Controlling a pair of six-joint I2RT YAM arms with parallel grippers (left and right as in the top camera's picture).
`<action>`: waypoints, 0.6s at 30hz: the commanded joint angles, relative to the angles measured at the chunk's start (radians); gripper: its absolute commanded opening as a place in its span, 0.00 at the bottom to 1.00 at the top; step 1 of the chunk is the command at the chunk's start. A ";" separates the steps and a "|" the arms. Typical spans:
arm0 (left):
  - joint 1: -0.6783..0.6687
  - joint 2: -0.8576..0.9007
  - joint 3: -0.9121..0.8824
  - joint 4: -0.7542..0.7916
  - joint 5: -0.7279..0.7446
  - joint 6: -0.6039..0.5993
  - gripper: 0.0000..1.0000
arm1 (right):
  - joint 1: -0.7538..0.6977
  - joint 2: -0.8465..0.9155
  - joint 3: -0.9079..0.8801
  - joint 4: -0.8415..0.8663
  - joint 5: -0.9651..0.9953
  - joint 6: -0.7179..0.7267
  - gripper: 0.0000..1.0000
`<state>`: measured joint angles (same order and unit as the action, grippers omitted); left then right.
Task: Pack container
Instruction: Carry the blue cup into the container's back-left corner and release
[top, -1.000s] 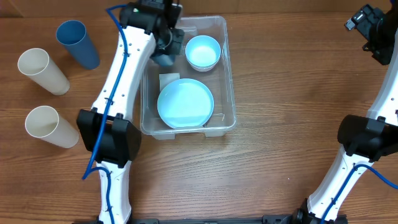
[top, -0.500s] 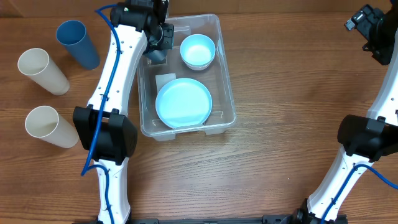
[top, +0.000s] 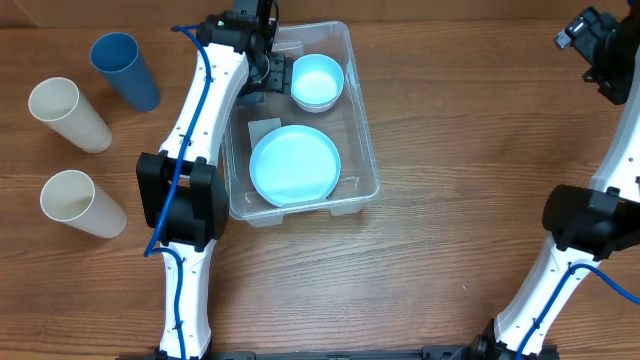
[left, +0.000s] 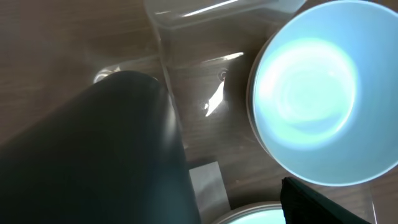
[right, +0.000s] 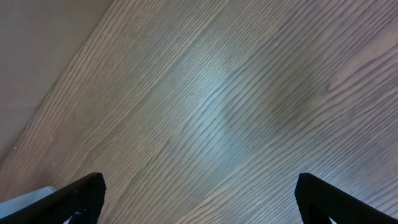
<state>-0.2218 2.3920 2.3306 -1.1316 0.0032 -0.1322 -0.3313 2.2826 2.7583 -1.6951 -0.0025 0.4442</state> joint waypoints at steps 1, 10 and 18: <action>0.008 0.007 -0.004 0.024 -0.014 -0.006 0.86 | 0.003 -0.040 0.023 0.002 0.002 0.000 1.00; 0.008 -0.005 0.163 -0.041 -0.014 -0.003 0.90 | 0.003 -0.040 0.023 0.002 0.002 0.000 1.00; 0.008 -0.005 0.288 -0.143 -0.015 -0.002 0.90 | 0.003 -0.040 0.023 0.002 0.002 0.000 1.00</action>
<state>-0.2199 2.3920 2.5912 -1.2583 -0.0044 -0.1318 -0.3313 2.2826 2.7583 -1.6955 -0.0029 0.4431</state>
